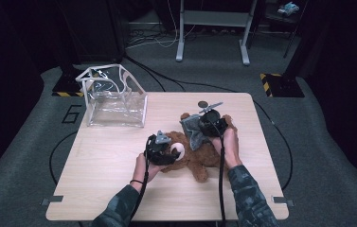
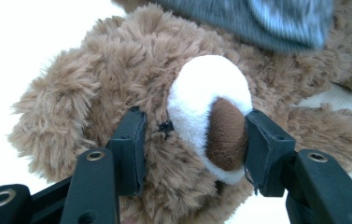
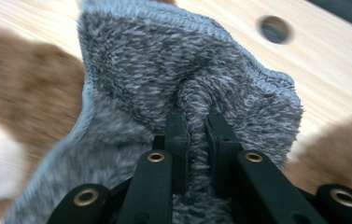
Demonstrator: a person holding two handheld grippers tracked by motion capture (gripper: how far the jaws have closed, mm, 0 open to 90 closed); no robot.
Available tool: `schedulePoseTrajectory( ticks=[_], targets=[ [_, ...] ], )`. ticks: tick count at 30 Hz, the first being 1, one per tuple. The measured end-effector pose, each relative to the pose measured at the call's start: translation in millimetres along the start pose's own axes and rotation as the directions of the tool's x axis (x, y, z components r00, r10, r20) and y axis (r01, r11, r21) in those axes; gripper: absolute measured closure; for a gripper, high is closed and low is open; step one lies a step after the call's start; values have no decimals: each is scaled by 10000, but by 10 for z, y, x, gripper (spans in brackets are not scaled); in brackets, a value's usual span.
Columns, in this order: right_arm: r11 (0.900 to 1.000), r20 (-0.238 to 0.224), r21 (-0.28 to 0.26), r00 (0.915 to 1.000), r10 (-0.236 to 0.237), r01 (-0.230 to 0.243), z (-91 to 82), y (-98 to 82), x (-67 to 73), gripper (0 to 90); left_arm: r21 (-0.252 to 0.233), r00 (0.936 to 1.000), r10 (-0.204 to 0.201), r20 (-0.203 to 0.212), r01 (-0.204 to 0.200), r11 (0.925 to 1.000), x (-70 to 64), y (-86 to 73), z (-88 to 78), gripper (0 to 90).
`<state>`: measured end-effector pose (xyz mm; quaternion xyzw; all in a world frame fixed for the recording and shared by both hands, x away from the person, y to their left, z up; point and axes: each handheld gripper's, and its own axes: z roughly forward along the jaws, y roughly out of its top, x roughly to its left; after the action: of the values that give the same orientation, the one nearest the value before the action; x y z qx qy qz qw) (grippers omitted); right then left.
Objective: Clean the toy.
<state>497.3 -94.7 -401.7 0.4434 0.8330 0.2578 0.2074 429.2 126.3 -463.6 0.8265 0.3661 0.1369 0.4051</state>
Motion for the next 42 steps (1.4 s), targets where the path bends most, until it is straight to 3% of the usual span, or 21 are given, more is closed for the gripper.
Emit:
schedulePoseTrajectory(
  ticks=[4, 8, 11, 13, 16, 18, 20, 21, 24, 27, 30, 32, 37, 42],
  targets=[
    [9996, 966, 275, 9953, -112, 86, -68, -96, -167, 816, -15, 10000, -17, 3, 17, 10000, 5, 1, 1, 466],
    [9992, 1522, 317, 9882, 176, -227, -132, -166, -309, 816, 4, 10000, -53, 18, 53, 10000, 7, 4, 2, 466],
    [9977, 975, -247, 9931, 656, -635, -225, -155, -357, 814, 2, 10000, -70, 34, 70, 10000, 11, 1, -1, 466],
    [9923, 356, -697, 9939, 1047, -1020, -299, -124, -336, 813, -11, 10000, -61, 34, 61, 10000, 13, 1, 0, 465],
    [9886, -645, -1125, 9936, 930, -998, -346, -43, -230, 812, -26, 10000, -66, 31, 66, 10000, 11, 3, 3, 463],
    [9873, -1363, -1181, 9866, 902, -1065, -313, -2, -121, 811, -32, 10000, -73, 34, 73, 10000, 11, 2, 3, 460],
    [9917, -1707, -955, 9829, 686, -858, -235, 25, -17, 809, 19, 10000, -59, 24, 59, 10000, 10, 1, -2, 460],
    [9959, -1682, -691, 9847, 461, -584, -156, 27, 65, 810, 19, 10000, -56, 19, 56, 10000, 11, 1, -2, 460],
    [9989, -1333, -404, 9909, 164, -219, -48, -3, 113, 811, 45, 10000, -40, 8, 40, 10000, 9, 2, -4, 461],
    [9990, -860, -299, 9958, 303, -329, -37, -56, 46, 814, 21, 10000, -16, -19, 16, 10000, 7, 4, 0, 461],
    [9999, 20, -83, 10000, 68, -68, -56, -101, -45, 815, -46, 10000, -76, 49, 76, 10000, 18, 1, 3, 461],
    [9994, 76, -20, 9994, 339, -339, -60, -159, -140, 815, 25, 10000, -9, 76, 8, 10000, 31, 5, 0, 461],
    [9983, 710, 196, 9960, 534, -549, -36, -282, -308, 815, 45, 9999, -36, 168, 36, 10000, 56, 20, 5, 461],
    [9979, 613, 103, 9961, 638, -645, -75, -300, -333, 814, 191, 9996, -50, 290, 44, 9998, 89, 31, -1, 461]
  ],
)
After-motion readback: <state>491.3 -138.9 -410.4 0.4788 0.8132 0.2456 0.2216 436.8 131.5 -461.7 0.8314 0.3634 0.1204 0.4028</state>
